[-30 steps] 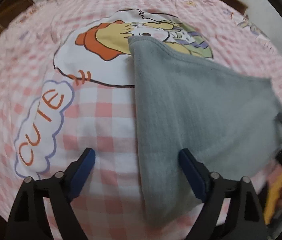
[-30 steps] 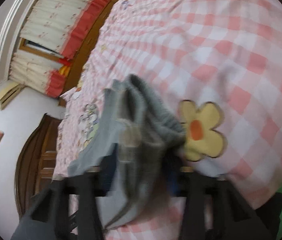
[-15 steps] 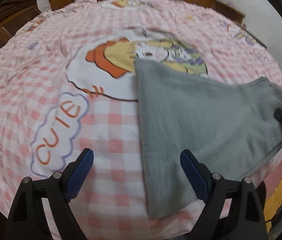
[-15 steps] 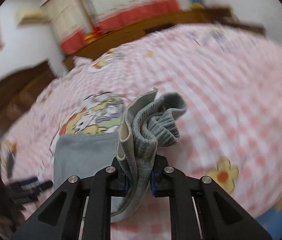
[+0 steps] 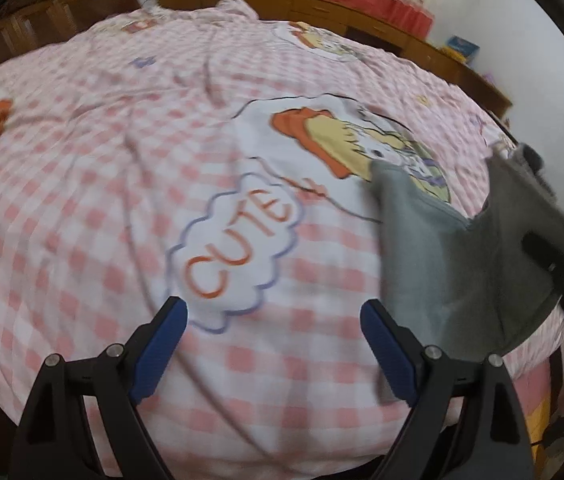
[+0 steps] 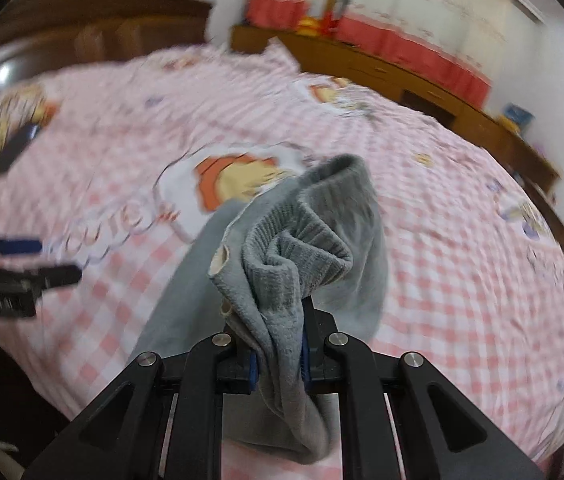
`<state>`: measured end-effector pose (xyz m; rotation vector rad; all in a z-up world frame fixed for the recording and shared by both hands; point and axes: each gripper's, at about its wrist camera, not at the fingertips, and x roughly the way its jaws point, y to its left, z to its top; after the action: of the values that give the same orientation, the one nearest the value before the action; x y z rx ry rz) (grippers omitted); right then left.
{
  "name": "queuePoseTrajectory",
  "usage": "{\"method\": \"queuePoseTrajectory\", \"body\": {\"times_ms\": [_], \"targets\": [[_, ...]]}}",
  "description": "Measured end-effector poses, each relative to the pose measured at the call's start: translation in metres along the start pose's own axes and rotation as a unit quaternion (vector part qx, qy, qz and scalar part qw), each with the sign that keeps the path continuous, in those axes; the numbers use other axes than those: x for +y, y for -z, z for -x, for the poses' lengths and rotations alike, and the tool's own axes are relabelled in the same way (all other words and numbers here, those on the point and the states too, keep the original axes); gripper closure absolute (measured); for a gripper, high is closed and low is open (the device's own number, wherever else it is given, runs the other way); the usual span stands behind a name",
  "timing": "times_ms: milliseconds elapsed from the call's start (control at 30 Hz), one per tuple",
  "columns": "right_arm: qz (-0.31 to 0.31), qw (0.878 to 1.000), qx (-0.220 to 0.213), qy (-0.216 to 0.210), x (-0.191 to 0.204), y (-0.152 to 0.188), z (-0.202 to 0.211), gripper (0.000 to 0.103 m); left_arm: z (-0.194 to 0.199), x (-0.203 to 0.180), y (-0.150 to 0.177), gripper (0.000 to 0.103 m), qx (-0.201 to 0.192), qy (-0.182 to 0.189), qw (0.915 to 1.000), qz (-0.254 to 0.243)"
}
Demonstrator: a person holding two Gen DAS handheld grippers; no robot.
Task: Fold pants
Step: 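Fold the waistband over onto the bundle with the right gripper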
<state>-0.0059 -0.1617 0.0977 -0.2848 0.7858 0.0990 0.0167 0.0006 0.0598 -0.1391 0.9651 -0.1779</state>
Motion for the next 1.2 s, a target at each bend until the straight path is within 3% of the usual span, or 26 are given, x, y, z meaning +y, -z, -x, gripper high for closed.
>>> {"method": "queuePoseTrajectory", "body": {"times_ms": [200, 267, 367, 567, 633, 733, 900, 1033, 1100, 1200], "targets": [[0.075, 0.996, 0.051, 0.024, 0.047, 0.013, -0.034, 0.087, -0.001, 0.037, 0.005, 0.011, -0.001, 0.013, 0.9992, 0.038], [0.074, 0.996, 0.053, 0.021, 0.051, 0.016, -0.035, 0.08, -0.001, 0.046, 0.006, 0.011, -0.001, 0.018, 0.9988, 0.046], [0.049, 0.997, 0.053, -0.017, 0.051, 0.017, -0.029, 0.062, -0.001, 0.054, 0.006, 0.012, 0.0, 0.02, 0.9986, 0.049], [-0.042, 0.994, 0.05, -0.092, 0.035, 0.02, -0.003, 0.061, -0.002, 0.051, 0.0, 0.012, 0.008, 0.032, 0.9986, 0.043], [-0.088, 0.986, 0.046, -0.134, 0.02, 0.023, 0.012, 0.061, 0.0, 0.044, -0.007, 0.012, 0.009, 0.034, 0.9989, 0.031], [-0.125, 0.98, 0.026, -0.152, 0.0, 0.027, 0.031, 0.061, 0.006, 0.026, -0.018, 0.012, 0.009, 0.043, 0.999, 0.01], [-0.171, 0.978, 0.01, -0.116, -0.037, 0.034, 0.032, 0.061, 0.019, -0.017, -0.029, 0.012, 0.005, 0.098, 0.9951, -0.016], [-0.22, 0.97, 0.022, -0.104, -0.06, 0.044, 0.009, 0.061, 0.003, -0.058, -0.037, 0.012, 0.034, 0.134, 0.9901, -0.025], [-0.23, 0.967, 0.037, -0.106, -0.061, 0.05, -0.003, 0.061, -0.008, -0.071, -0.04, 0.012, 0.043, 0.135, 0.9895, -0.03], [-0.227, 0.966, 0.056, -0.113, -0.055, 0.067, -0.013, 0.061, -0.027, -0.084, -0.034, 0.012, 0.065, 0.102, 0.9916, -0.047]]}}
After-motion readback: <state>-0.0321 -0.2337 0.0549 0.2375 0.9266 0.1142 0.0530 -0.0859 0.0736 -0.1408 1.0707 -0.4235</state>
